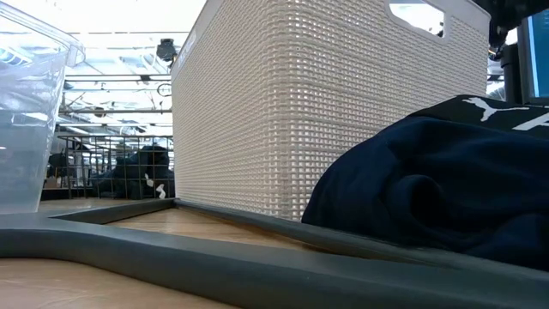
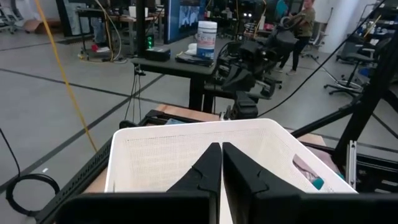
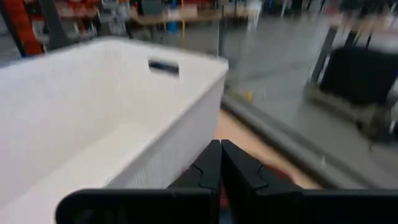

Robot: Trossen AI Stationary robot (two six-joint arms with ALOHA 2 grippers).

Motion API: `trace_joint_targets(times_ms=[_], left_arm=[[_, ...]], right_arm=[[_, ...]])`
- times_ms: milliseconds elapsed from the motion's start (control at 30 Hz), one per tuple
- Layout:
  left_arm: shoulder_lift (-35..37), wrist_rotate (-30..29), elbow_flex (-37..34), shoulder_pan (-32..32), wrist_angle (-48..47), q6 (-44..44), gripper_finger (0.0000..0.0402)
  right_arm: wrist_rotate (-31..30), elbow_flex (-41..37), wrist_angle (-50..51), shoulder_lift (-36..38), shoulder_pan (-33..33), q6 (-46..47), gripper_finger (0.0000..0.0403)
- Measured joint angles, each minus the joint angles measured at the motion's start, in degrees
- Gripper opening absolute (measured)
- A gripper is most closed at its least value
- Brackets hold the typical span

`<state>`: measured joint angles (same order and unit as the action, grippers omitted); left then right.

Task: Pick & Place Cloths
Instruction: Put the dark blue sock into the transparent bin

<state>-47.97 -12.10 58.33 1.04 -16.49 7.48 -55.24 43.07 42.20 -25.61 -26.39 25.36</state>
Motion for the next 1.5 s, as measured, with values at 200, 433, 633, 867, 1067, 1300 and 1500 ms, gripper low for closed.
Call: trace_joint_targets(times_ms=[200,433,633,867,1067,1300,1500], left_arm=[[0.0,0.01,0.0,0.0,0.0,-0.1,0.0004],[0.0,0.0,0.0,0.0,0.0,-0.23,0.0016],[0.0,0.01,0.0,0.0,0.0,0.16,0.0021],[0.0,0.02,0.0,0.0,0.0,0.18,0.0021],[0.0,0.1,0.0,0.0,0.0,0.18,0.0021],[0.0,0.25,0.0,0.0,0.0,-0.35,0.0021],[0.0,0.28,0.0,0.02,0.0,-1.21,0.0021]], right_arm=[[11.99,5.61,18.1,-3.79,8.72,11.98,0.0004],[18.99,6.05,19.36,-9.94,19.74,8.02,0.0004],[24.95,6.05,18.65,-12.41,31.67,5.09,0.0004],[36.55,6.05,7.64,-14.82,45.9,-1.96,0.0012],[43.65,6.05,3.4,-20.44,55.69,-5.27,0.0065],[48.48,6.05,1.95,-28.77,64.17,-5.11,0.0159],[51.04,6.05,0.86,-33.24,70.31,-5.07,0.0216]])
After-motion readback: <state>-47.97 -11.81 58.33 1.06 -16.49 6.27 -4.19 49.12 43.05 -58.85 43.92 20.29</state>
